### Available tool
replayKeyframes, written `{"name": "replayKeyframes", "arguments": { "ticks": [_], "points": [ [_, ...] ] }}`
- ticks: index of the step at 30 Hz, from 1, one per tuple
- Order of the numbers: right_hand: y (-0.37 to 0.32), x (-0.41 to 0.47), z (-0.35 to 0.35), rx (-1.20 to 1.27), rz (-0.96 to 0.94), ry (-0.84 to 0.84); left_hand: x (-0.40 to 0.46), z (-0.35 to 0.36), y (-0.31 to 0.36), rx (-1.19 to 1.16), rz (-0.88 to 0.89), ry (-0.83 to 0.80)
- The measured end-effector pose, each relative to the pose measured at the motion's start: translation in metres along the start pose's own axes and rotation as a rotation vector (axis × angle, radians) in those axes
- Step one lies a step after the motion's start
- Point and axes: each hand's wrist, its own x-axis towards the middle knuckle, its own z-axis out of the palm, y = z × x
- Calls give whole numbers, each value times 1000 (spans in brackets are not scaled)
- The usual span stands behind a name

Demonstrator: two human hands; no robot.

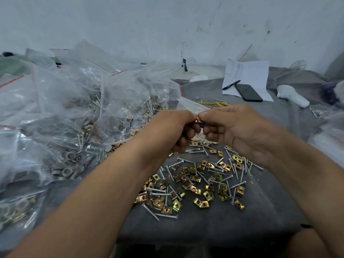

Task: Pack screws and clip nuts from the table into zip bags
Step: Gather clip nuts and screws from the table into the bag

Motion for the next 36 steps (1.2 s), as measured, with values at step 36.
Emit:
{"name": "replayKeyframes", "arguments": {
  "ticks": [36],
  "points": [
    [-4, -12, 12, -477, -577, -74, -3, 9, -6, -592, -229, -264]
  ]
}}
